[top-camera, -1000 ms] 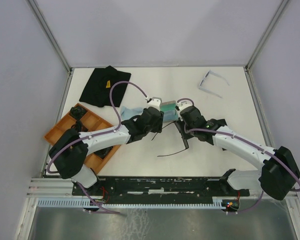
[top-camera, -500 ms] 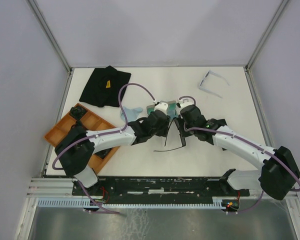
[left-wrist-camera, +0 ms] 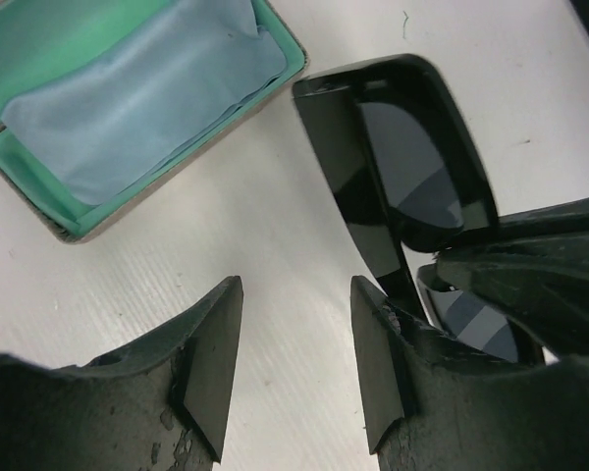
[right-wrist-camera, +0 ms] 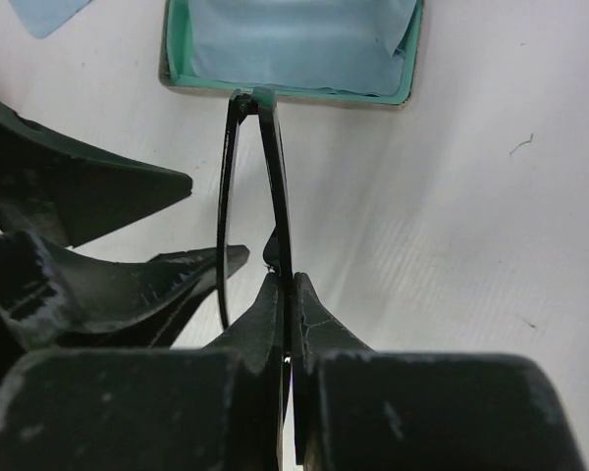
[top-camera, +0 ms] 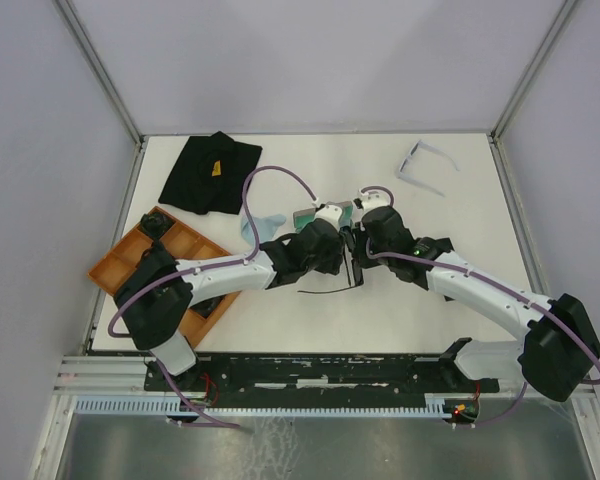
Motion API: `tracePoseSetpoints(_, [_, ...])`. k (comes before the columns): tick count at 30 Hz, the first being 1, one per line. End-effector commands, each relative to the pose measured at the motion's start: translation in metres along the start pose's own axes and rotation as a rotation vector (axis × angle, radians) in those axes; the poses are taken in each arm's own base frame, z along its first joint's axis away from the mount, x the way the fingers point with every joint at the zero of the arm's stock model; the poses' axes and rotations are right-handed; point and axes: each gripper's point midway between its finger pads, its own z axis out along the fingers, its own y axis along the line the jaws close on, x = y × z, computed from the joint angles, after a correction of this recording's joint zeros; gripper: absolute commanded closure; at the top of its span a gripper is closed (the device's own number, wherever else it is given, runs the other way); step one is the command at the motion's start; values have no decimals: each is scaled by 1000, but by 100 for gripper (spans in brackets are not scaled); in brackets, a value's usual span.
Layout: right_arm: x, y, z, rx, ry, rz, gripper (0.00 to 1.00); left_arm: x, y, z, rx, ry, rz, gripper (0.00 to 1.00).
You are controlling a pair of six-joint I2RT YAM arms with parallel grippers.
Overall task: Organize the sunglasses
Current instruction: Fold the sunglasses.
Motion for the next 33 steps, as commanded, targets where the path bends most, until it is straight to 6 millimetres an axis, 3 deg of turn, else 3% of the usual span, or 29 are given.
tracePoseSetpoints(1, [-28, 24, -1, -101, -82, 51, 100, -26, -27, -1, 80, -58, 9, 45])
tracePoseSetpoints(10, [-23, 20, 1, -78, -68, 49, 100, -39, -28, -7, 81, -93, 20, 45])
tracePoseSetpoints(15, [-21, -11, -1, 80, -85, 47, 100, -64, -8, -39, 8, -199, 18, 45])
tracePoseSetpoints(19, [-31, -39, -3, 220, -105, 48, 100, -76, 11, -68, -39, -269, 14, 45])
tracePoseSetpoints(27, [-86, -75, -25, 372, -270, 195, 100, -49, 16, -93, 18, -228, -8, 46])
tracePoseSetpoints(33, [-115, -72, -45, 310, -366, 294, 100, -30, 9, -93, 73, -222, -7, 46])
